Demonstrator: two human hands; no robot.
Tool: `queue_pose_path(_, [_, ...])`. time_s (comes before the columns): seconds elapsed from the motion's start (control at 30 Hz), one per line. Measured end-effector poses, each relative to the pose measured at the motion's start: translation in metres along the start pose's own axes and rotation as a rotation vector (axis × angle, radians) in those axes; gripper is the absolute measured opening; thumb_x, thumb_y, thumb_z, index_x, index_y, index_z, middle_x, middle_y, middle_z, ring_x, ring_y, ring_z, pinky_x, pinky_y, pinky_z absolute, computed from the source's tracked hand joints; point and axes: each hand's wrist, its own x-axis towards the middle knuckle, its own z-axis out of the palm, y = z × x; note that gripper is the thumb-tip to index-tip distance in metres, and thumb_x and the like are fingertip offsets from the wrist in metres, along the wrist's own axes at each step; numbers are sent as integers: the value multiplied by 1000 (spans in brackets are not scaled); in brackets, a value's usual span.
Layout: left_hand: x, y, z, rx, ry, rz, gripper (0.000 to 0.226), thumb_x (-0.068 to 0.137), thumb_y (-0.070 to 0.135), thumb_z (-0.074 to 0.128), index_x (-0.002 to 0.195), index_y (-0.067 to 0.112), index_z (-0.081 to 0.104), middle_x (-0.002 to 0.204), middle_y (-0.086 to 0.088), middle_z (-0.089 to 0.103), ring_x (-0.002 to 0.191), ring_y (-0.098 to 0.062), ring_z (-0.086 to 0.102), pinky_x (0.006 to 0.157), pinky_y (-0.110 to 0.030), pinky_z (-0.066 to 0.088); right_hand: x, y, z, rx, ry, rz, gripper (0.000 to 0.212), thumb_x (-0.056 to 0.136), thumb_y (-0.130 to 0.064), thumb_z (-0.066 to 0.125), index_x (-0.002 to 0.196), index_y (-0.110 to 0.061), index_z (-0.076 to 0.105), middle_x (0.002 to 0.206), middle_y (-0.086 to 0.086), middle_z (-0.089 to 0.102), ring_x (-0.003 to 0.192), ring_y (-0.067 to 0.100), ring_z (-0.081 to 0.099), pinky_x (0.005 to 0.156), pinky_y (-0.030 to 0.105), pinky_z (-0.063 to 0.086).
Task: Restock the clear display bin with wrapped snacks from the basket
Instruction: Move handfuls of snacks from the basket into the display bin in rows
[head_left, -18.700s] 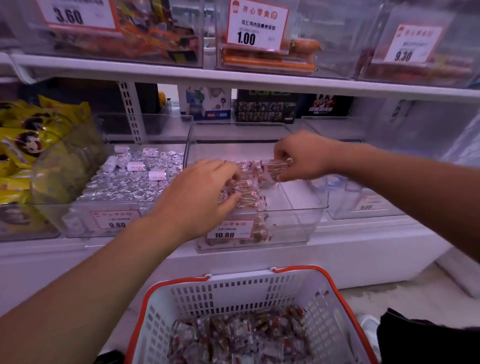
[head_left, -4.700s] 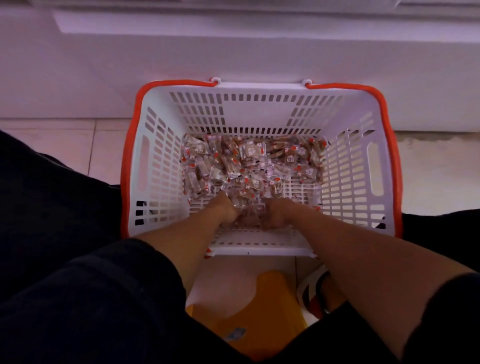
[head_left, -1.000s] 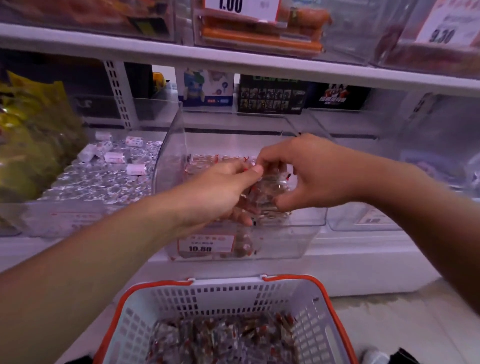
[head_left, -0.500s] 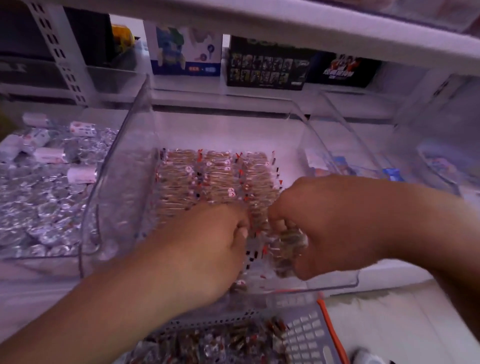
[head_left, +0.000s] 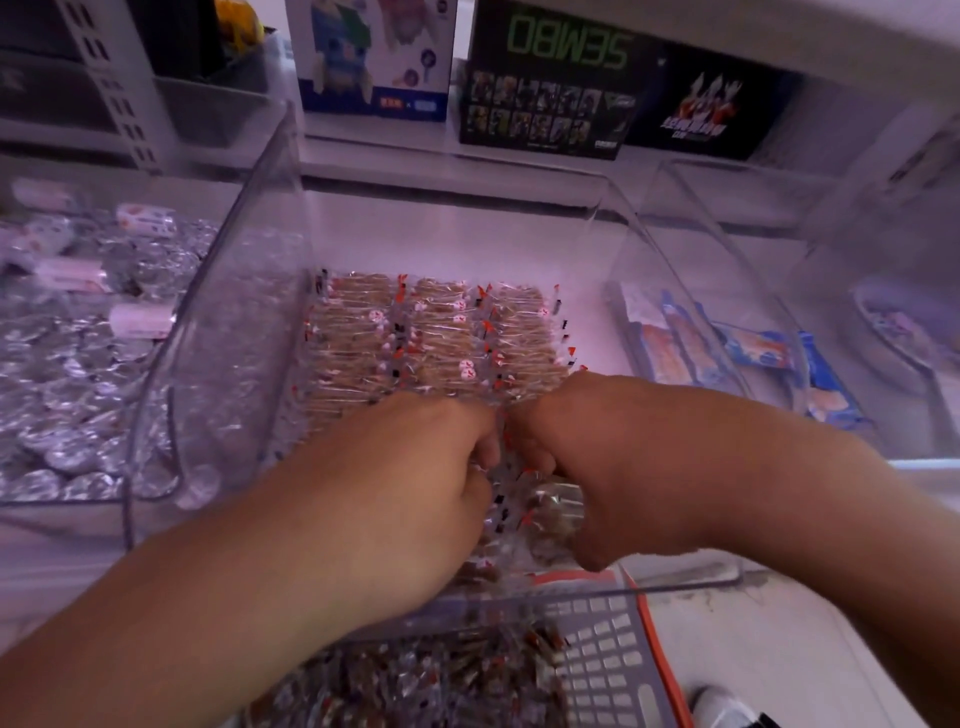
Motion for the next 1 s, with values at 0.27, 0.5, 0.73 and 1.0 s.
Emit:
queue_pose_path(0.27, [0,0,-1,15,-7,26,14,87,28,51,97,33,60,84,9,63,87,-13,61,77,-32,50,-2,2,2,12,77,-44,44,62,-28,85,66,-26,41,68,-10,41,70,11,40,47,10,25])
queue_pose_path(0.5, [-1,0,-4,24,-33,59,14,88,26,51,74,27,48,70,7,50,80,-18,60,69,-33,48,1,0,-2,111,43,-74,10,70,-11,76,77,-17,76,75,-2,71,74,14,64,69,25,48])
queue_pose_path(0.73, [-5,8,-15,54,67,85,12,90,26,54,84,22,63,76,2,66,76,-18,63,66,-34,49,-20,0,-21,72,271,-57,17,77,-12,67,85,-24,77,80,-6,68,78,12,61,79,29,51])
queue_pose_path(1.0, [-74,29,-49,-212,-358,247,14,71,29,61,64,20,70,50,4,59,42,0,45,44,-15,35,-93,-33,-10,405,196,-308,8,67,-14,77,71,-21,78,46,-24,50,49,-13,51,52,1,32])
